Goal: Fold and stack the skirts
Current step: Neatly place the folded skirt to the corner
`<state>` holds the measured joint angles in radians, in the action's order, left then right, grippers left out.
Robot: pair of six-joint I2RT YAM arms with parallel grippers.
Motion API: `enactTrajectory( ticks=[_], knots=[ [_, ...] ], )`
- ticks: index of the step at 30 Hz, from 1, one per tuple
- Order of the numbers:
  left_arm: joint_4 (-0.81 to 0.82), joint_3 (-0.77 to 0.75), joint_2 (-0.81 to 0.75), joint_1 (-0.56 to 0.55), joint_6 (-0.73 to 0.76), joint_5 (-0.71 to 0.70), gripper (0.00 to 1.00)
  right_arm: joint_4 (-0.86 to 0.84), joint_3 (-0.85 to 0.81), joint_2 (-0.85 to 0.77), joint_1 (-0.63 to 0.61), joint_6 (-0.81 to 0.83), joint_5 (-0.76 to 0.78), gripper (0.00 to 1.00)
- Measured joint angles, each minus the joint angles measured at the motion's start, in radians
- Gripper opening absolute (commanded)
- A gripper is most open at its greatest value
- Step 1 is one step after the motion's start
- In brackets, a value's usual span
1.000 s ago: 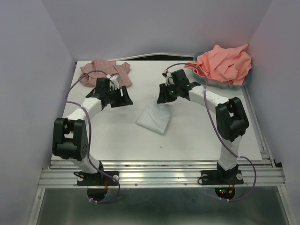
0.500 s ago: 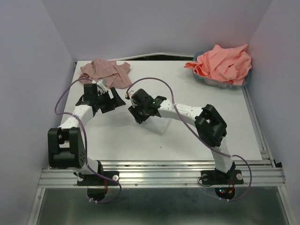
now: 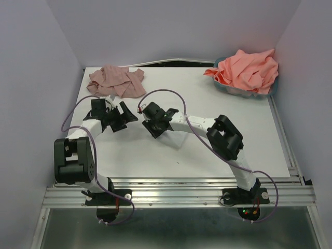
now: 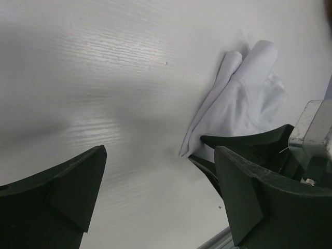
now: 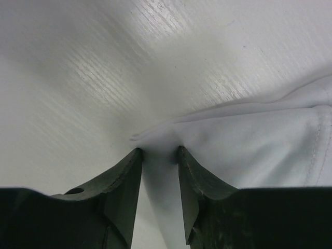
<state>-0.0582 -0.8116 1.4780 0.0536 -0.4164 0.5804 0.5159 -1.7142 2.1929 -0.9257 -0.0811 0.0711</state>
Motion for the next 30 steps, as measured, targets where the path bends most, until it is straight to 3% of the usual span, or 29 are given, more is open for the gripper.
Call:
enactTrajectory(
  ticks=[3, 8, 11, 15, 18, 30],
  knots=[
    [0.022, 0.016, 0.027, -0.002, -0.012, 0.013, 0.95, -0.001, 0.000, 0.000, 0.000, 0.003, 0.000, 0.25],
    [0.040, 0.032, 0.096, -0.025, -0.031, 0.027, 0.91, -0.003, 0.000, 0.000, 0.000, 0.007, 0.000, 0.33],
    [0.052, 0.031, 0.134, -0.033, -0.038, 0.051, 0.91, -0.003, 0.000, 0.000, 0.000, 0.008, -0.006, 0.32],
    [0.068, 0.030, 0.137, -0.033, -0.039, 0.054, 0.91, -0.004, 0.000, -0.001, 0.000, 0.013, -0.027, 0.06],
    [0.072, 0.030, 0.137, -0.033, -0.041, 0.054, 0.91, -0.003, 0.000, -0.006, 0.000, 0.014, -0.037, 0.01],
    [0.182, -0.016, 0.237, -0.185, -0.102, 0.138, 0.96, 0.009, 0.010, -0.048, 0.012, 0.013, -0.027, 0.01]
  ],
)
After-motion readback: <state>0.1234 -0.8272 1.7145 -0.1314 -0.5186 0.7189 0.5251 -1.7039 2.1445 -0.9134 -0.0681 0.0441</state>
